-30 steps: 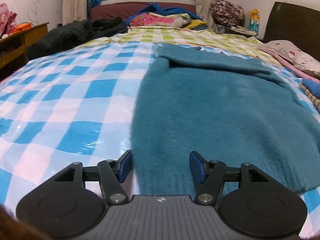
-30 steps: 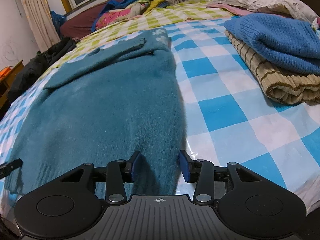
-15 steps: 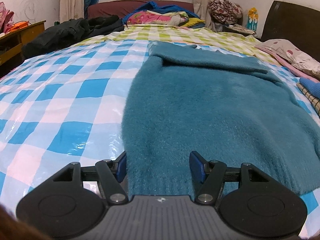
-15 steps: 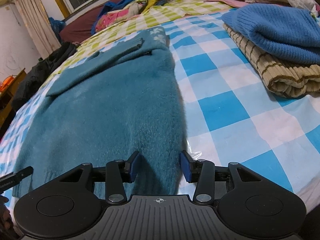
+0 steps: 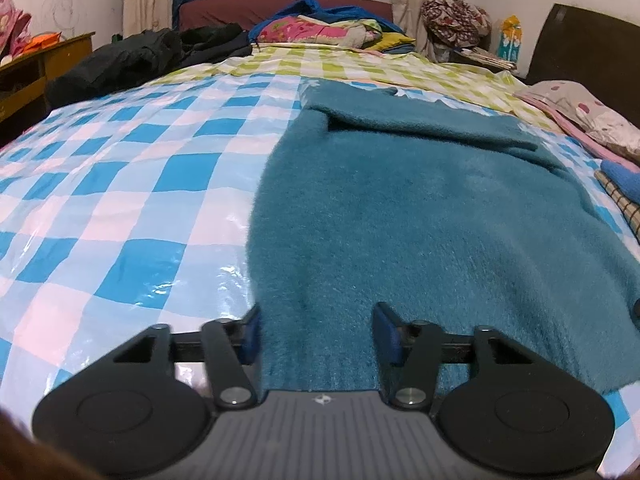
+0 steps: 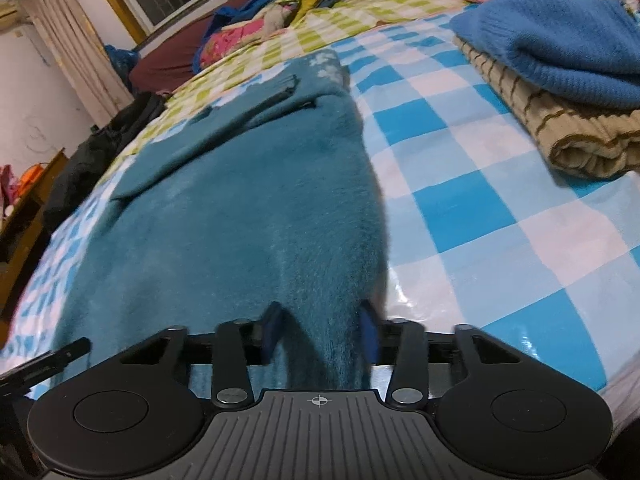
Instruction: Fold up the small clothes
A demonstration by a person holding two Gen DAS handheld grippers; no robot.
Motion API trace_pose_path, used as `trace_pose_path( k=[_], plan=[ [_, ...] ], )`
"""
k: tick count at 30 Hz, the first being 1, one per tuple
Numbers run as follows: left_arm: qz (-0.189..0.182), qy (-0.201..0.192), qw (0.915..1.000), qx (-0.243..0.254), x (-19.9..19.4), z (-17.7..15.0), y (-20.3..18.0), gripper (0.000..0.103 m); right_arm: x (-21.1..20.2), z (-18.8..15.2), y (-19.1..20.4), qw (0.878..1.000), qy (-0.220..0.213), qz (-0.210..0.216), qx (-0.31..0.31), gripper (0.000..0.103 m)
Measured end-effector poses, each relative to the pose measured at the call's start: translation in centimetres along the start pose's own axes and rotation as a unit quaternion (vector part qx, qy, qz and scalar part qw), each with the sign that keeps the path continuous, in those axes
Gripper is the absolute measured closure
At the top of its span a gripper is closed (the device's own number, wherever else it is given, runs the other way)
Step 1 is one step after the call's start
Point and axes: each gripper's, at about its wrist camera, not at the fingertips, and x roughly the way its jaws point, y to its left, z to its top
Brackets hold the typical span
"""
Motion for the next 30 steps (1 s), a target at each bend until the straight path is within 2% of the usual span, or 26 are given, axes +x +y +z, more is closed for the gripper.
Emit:
trace_pose_path(
  k=[2,4,5,10,13,19,25,30],
  plan=[
    [-0.004,0.003,0.9999,-0.014,-0.2,0.3,0.4,0.071,0.1,0.1,-0.2,1.0,0.002,0.017,0.016,0.084],
    [-0.016,0.0,0.9994,-0.031,-0.5,0.7,0.8,0.082,0.2,0.1,-0.1,0.999,0.001,0.032,0.027,0.086],
    [-0.024,-0.001,0.999,-0.039,-0.7,0.9,1.0,0.085,0.2,0.2,0.1,0.999,0.0,0.039,0.03,0.086],
    [-0.072,-0.015,0.9939,-0.082,-1.3,2.3,1.5,0.087,-0.3,1.0,0.7,0.992,-0.021,0.104,0.065,0.088],
    [-0.11,-0.024,0.987,-0.115,-1.5,3.7,1.7,0.087,-0.7,1.9,1.2,0.984,-0.039,0.147,0.094,0.088],
    [-0.161,-0.047,0.972,-0.164,-0.8,7.2,1.6,0.087,-0.5,5.1,1.9,0.967,-0.066,0.208,0.135,0.089],
    [-0.174,-0.08,0.9651,-0.179,1.2,11.8,1.1,0.087,0.8,9.0,2.0,0.951,-0.105,0.239,0.167,0.089],
    [-0.183,-0.092,0.9616,-0.183,3.0,14.1,0.8,0.087,1.9,10.8,1.6,0.945,-0.122,0.247,0.176,0.089]
  ],
)
